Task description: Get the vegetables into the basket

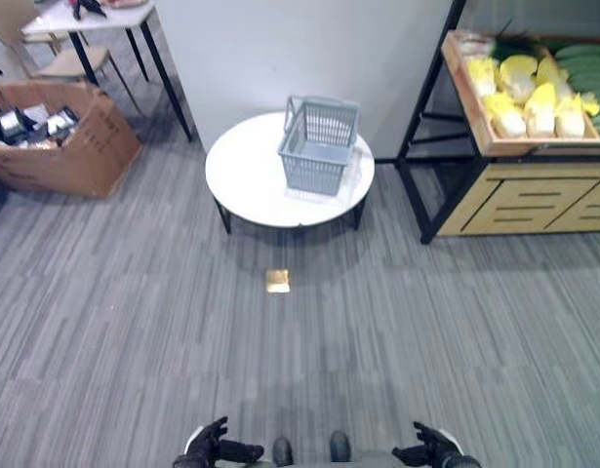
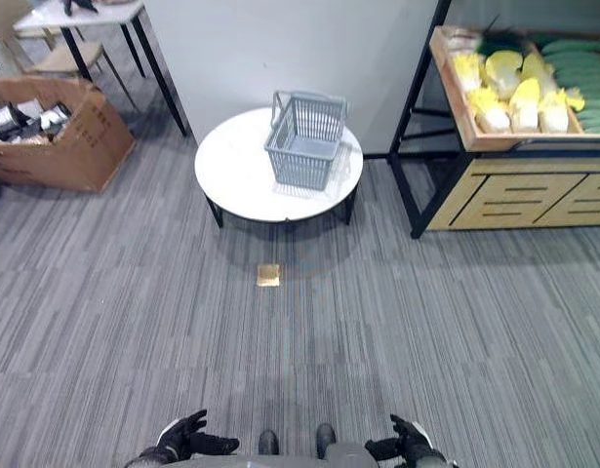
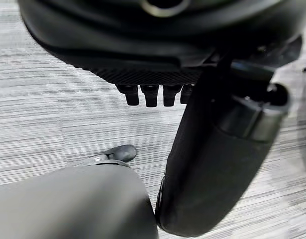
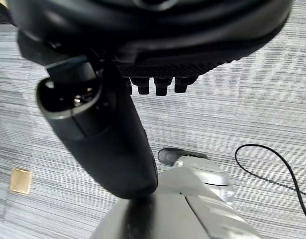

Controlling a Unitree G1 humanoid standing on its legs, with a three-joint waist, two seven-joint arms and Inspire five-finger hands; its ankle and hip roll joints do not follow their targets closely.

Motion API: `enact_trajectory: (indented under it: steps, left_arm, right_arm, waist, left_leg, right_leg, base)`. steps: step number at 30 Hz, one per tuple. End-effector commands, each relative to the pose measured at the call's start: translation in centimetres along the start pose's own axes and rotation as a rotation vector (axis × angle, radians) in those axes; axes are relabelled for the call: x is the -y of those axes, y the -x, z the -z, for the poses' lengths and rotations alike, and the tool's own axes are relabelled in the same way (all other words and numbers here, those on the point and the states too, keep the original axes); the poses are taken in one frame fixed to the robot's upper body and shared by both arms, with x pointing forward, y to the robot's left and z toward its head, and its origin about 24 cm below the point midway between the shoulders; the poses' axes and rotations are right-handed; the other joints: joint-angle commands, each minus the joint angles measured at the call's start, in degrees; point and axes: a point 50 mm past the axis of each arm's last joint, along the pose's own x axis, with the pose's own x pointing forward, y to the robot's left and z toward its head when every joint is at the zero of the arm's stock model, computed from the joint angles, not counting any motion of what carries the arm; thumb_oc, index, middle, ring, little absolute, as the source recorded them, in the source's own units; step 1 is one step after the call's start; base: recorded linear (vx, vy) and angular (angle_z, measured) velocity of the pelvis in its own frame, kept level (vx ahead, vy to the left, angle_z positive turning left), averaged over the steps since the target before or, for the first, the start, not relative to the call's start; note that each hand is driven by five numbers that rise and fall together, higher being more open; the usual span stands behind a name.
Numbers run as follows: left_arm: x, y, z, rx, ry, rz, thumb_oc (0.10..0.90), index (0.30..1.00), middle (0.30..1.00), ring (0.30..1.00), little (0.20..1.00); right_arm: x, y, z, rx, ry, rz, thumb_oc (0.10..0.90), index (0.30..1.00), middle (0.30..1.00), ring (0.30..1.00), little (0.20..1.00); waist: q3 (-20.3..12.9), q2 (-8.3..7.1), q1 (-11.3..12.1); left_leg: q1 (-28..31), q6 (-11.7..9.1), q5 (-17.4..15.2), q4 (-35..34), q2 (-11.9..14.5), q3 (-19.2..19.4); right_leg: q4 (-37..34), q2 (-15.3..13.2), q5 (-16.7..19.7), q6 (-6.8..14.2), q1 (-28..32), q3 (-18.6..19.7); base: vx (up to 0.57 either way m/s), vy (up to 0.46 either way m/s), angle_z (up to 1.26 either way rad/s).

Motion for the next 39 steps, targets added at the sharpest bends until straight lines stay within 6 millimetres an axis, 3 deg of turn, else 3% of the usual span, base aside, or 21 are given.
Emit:
enact_trajectory:
  steps: [1,2,4,5,6,8,11,12,14,15,17,19,21,22,24,27,30,32,34,35,39]
  left_arm:
    - [-0.4,0.2,1.0,-0.030,0.040,-0.021,0.900,1.000,1.000,1.000,1.000]
    - [-0.4,0.2,1.0,-0.030,0.040,-0.021,0.900,1.000,1.000,1.000,1.000]
    - [-0.3,0.2,0.7,-0.015,0.074,-0.017,0.900,1.000,1.000,1.000,1.000]
    - [-0.1,0.1,0.4,0.001,0.086,-0.008,0.900,1.000,1.000,1.000,1.000]
    - [0.0,-0.1,-0.6,0.042,0.187,-0.003,0.900,1.000,1.000,1.000,1.000]
    - [0.0,-0.1,-0.9,0.059,0.201,-0.005,0.900,1.000,1.000,1.000,1.000]
    - [0.0,-0.1,-1.2,0.085,0.188,-0.007,0.900,1.000,1.000,1.000,1.000]
    - [0.5,0.0,-0.9,0.082,0.166,0.007,0.900,1.000,1.000,1.000,1.000]
    - [0.7,0.0,-0.7,0.081,0.145,0.011,0.900,1.000,1.000,1.000,1.000]
    - [0.7,0.3,0.6,0.047,0.137,0.007,0.900,1.000,1.000,1.000,1.000]
    - [0.4,0.7,2.1,0.001,0.171,-0.011,0.900,1.000,1.000,1.000,1.000]
    - [0.1,0.8,2.5,-0.013,0.181,-0.020,0.900,1.000,1.000,1.000,1.000]
    - [-0.2,0.8,2.6,-0.029,0.135,-0.016,0.900,1.000,1.000,1.000,1.000]
    - [-0.4,0.7,2.2,-0.022,0.107,-0.009,0.900,1.000,1.000,1.000,1.000]
    - [-0.3,0.4,0.9,0.009,0.062,0.010,0.900,1.000,1.000,1.000,1.000]
    - [-0.3,0.3,0.4,0.022,0.053,0.001,0.900,1.000,1.000,1.000,1.000]
    - [-0.2,0.1,-0.1,0.037,0.068,0.001,0.900,1.000,1.000,1.000,1.000]
    - [-0.1,0.1,-0.2,0.037,0.067,0.005,0.900,1.000,1.000,1.000,1.000]
    - [-0.1,0.1,0.2,0.020,0.056,0.003,0.900,1.000,1.000,1.000,1.000]
    - [-0.1,0.3,1.0,-0.003,0.066,0.003,0.900,1.000,1.000,1.000,1.000]
    - [0.1,0.5,1.9,-0.025,0.134,-0.011,0.900,1.000,1.000,1.000,1.000]
  right_arm:
    - [-0.3,0.0,-0.3,0.032,-0.031,-0.013,0.900,1.000,1.000,1.000,1.000]
    - [-0.3,0.0,-0.3,0.032,-0.031,-0.013,0.900,1.000,1.000,1.000,1.000]
    - [0.2,0.1,-0.1,0.036,-0.031,0.000,0.900,1.000,1.000,1.000,1.000]
    - [0.5,0.2,0.2,0.031,-0.032,0.011,0.900,1.000,1.000,1.000,1.000]
    - [1.0,0.3,0.6,0.023,-0.035,0.026,0.900,1.000,1.000,1.000,1.000]
    - [1.3,0.3,0.5,0.024,-0.032,0.034,0.900,1.000,1.000,1.000,1.000]
    - [1.8,0.3,0.2,0.032,-0.026,0.047,0.900,1.000,1.000,1.000,1.000]
    - [1.8,0.3,0.3,0.027,-0.010,0.044,0.900,1.000,1.000,1.000,1.000]
    - [1.7,0.3,0.2,0.032,-0.004,0.042,0.900,1.000,1.000,1.000,1.000]
    - [1.4,0.4,0.5,0.028,0.019,0.027,0.900,1.000,1.000,1.000,1.000]
    - [1.0,0.4,1.0,0.015,0.015,0.014,0.900,1.000,1.000,1.000,1.000]
    - [0.8,0.5,1.3,0.006,0.013,0.004,0.900,1.000,1.000,1.000,1.000]
    - [0.5,0.6,1.9,-0.014,0.016,-0.004,0.900,1.000,1.000,1.000,1.000]
    - [0.3,0.4,1.4,0.001,0.013,-0.015,0.900,1.000,1.000,1.000,1.000]
    - [0.0,0.4,0.9,0.015,0.038,-0.033,0.900,1.000,1.000,1.000,1.000]
    - [-0.2,0.3,0.5,0.038,0.018,-0.036,0.900,1.000,1.000,1.000,1.000]
    - [-0.6,0.2,-0.3,0.066,0.050,-0.055,0.900,1.000,1.000,1.000,1.000]
    - [-0.7,0.2,-0.4,0.069,0.060,-0.058,0.900,1.000,1.000,1.000,1.000]
    - [-0.6,0.2,-0.2,0.054,0.092,-0.061,0.900,1.000,1.000,1.000,1.000]
    - [-0.6,0.2,0.2,0.039,0.097,-0.062,0.900,1.000,1.000,1.000,1.000]
    - [0.3,0.1,-0.9,0.074,0.104,-0.031,0.900,1.000,1.000,1.000,1.000]
  waist:
    - [-0.7,-1.78,-1.4]
    - [-0.7,-1.76,-1.4]
    - [0.2,-2.46,-1.2]
    - [0.8,-2.89,-1.0]
    - [2.7,-3.83,0.0]
    - [3.2,-3.84,0.2]
    - [2.4,-3.23,1.6]
    - [1.5,-1.75,2.9]
    - [1.2,-0.93,3.5]
    - [-0.1,-0.59,4.9]
    - [-1.5,-0.95,5.7]
    - [-2.3,-1.53,6.0]
    - [-3.2,-3.19,5.5]
    - [-2.6,-3.63,5.1]
    - [-0.3,-2.29,3.7]
    - [1.1,-0.49,2.0]
    - [1.3,-0.79,1.0]
    - [1.7,-1.31,0.5]
    - [2.1,-2.72,-0.4]
    - [1.6,-3.96,0.1]
    - [0.5,-3.09,1.4]
  left_leg:
    - [1.2,-4.4,-3.7,6.0,6.0,-2.2]
    - [1.1,-4.4,-3.8,6.2,6.1,-2.2]
    - [-2.5,-5.8,-2.2,17.1,6.6,-2.2]
    - [-5.7,-6.3,0.1,23.8,7.2,-2.4]
    - [-12.6,-6.5,5.5,36.0,5.9,-5.4]
    - [-14.5,-6.3,5.0,36.4,5.2,-5.5]
    - [-20.0,-5.5,3.4,26.4,3.3,-1.8]
    - [-21.6,-5.6,7.1,17.0,4.0,-2.0]
    - [-21.9,-6.1,9.8,11.1,4.4,-2.7]
    - [-21.6,-6.5,12.6,1.0,4.4,-2.8]
    - [-20.7,-6.5,14.5,1.1,4.4,-2.0]
    - [-19.6,-5.4,13.9,1.2,3.9,-1.7]
    - [-19.2,-3.2,12.0,4.4,2.1,0.8]
    - [-17.6,-1.5,8.4,6.8,0.9,0.8]
    - [-12.6,1.3,3.2,8.9,-0.6,-0.2]
    - [-5.9,2.1,1.4,6.9,-1.0,-0.9]
    - [-1.0,1.3,-0.5,5.1,-2.9,-2.9]
    - [0.5,1.1,-1.2,4.8,-3.5,-4.0]
    - [4.4,0.2,-4.5,4.2,-5.0,-6.8]
    - [4.2,-0.3,-6.4,6.6,-6.3,-7.6]
    - [1.5,-1.8,-6.0,10.6,-5.7,-8.0]
  right_leg:
    - [5.3,-4.1,-1.3,5.2,-2.5,0.8]
    - [5.3,-4.0,-1.3,5.2,-2.5,0.8]
    - [4.1,-3.2,-1.4,3.3,-0.7,0.8]
    - [3.8,-2.8,-1.2,2.5,0.3,0.5]
    - [3.8,-2.0,-2.0,0.6,2.8,0.3]
    - [3.7,-2.1,-2.2,0.6,3.5,0.3]
    - [1.3,-1.8,-3.1,1.3,7.9,1.5]
    - [-0.1,-0.8,-4.0,1.8,10.6,2.7]
    - [-0.8,-0.3,-4.4,2.0,12.2,3.6]
    - [-2.3,-1.0,-5.0,2.8,17.1,5.9]
    - [-2.0,-1.6,-4.3,3.6,19.1,7.6]
    - [-1.0,-2.5,-3.7,4.2,19.4,8.2]
    - [7.8,-4.7,4.7,7.7,16.8,8.0]
    - [19.2,-4.6,15.2,10.1,12.3,8.2]
    - [32.5,-3.6,19.7,9.7,5.2,4.7]
    - [35.2,-4.0,12.9,7.2,-4.5,0.1]
    - [23.1,-5.1,6.8,5.7,-8.7,-5.2]
    - [19.5,-5.5,6.9,6.0,-7.9,-6.3]
    - [7.8,-5.2,9.3,7.1,-11.1,-6.7]
    - [2.1,-4.7,9.2,6.6,-6.8,-5.5]
    - [-1.2,-3.1,7.7,4.4,-3.2,-4.8]
  base:
    - [0.10,-0.119,0.18]
    - [0.16,-0.205,0.24]
    - [0.11,-0.257,0.11]
    - [0.26,-0.469,0.06]
    - [0.21,-0.356,0.26]
    - [0.20,-0.142,0.16]
    - [0.39,0.022,-0.25]
    - [0.43,0.107,-0.28]
    - [0.58,0.150,-0.99]
    - [0.71,0.183,-0.87]
    - [0.73,0.249,-0.41]
    - [0.51,0.222,-1.27]
    - [0.56,0.313,-0.97]
    - [0.50,0.330,-0.08]
    - [0.64,0.445,0.06]
    - [0.48,0.294,0.33]
    - [0.45,0.068,0.35]
    - [0.25,-0.036,0.83]
    - [0.55,-0.173,1.01]
    - [0.61,-0.265,0.90]
    - [0.23,-0.129,0.63]
